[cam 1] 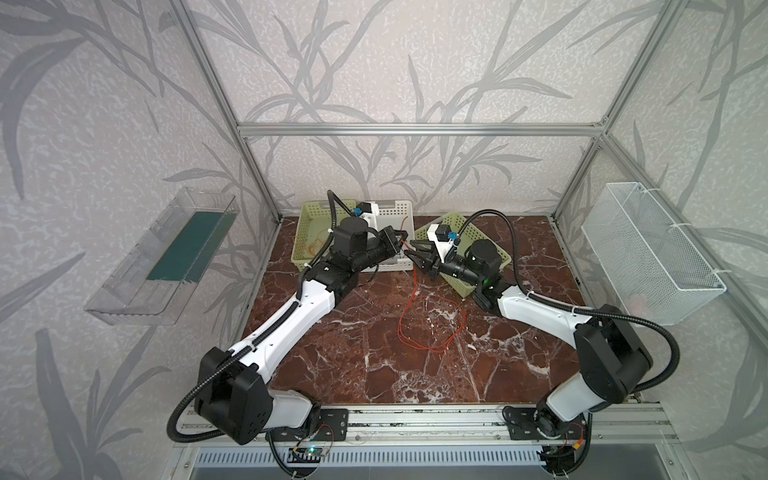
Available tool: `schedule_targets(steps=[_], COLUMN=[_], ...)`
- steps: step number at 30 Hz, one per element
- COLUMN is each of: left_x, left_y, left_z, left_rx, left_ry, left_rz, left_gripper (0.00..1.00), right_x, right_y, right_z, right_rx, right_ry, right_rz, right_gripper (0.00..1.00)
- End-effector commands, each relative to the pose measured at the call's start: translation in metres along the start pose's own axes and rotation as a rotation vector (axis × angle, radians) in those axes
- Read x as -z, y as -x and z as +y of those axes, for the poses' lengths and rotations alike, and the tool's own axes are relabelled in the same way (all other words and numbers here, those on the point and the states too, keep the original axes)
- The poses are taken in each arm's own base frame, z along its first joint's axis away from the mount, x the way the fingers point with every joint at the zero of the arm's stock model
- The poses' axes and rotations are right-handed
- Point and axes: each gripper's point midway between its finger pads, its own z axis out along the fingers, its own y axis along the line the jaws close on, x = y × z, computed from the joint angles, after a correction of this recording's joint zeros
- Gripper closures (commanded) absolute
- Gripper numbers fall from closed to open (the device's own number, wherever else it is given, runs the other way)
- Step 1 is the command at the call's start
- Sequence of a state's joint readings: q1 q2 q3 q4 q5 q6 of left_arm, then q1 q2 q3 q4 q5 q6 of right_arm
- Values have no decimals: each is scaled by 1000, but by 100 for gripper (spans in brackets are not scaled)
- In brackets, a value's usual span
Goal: Untangle the cables
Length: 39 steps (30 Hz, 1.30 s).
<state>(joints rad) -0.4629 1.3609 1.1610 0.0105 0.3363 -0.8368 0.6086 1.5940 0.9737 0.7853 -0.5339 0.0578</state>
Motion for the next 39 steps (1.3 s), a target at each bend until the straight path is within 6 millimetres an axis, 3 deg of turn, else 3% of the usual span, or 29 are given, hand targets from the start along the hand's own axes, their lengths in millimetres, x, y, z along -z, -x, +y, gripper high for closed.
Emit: schedule_targets(steps=[1, 11, 18, 21, 26, 32, 39], left_x=[12, 13, 27, 44, 81, 125, 172], left_y=[12, 12, 23, 41, 90, 137, 174], left_z=[-15, -13, -16, -17, -5, 9, 49], left_rx=[-70, -89, -164, -258, -286, -329, -276], left_ry=[-8, 1, 35, 88, 169, 276, 408], left_rz=[-33, -42, -85, -125, -228, -343, -455], left_gripper=[100, 100, 100, 100, 100, 100, 100], right_x=[2, 2, 18, 43, 96, 173, 257], right_y=[37, 36, 43, 53, 42, 16, -13], right_z=[13, 13, -2, -14, -37, -61, -99], right_rx=[34, 30, 64, 73, 93, 48, -44], right_ry=[56, 62, -53, -147, -339, -548, -821], right_rz=[-84, -86, -88, -80, 61, 164, 246], right_gripper=[72, 99, 100, 100, 100, 100, 100])
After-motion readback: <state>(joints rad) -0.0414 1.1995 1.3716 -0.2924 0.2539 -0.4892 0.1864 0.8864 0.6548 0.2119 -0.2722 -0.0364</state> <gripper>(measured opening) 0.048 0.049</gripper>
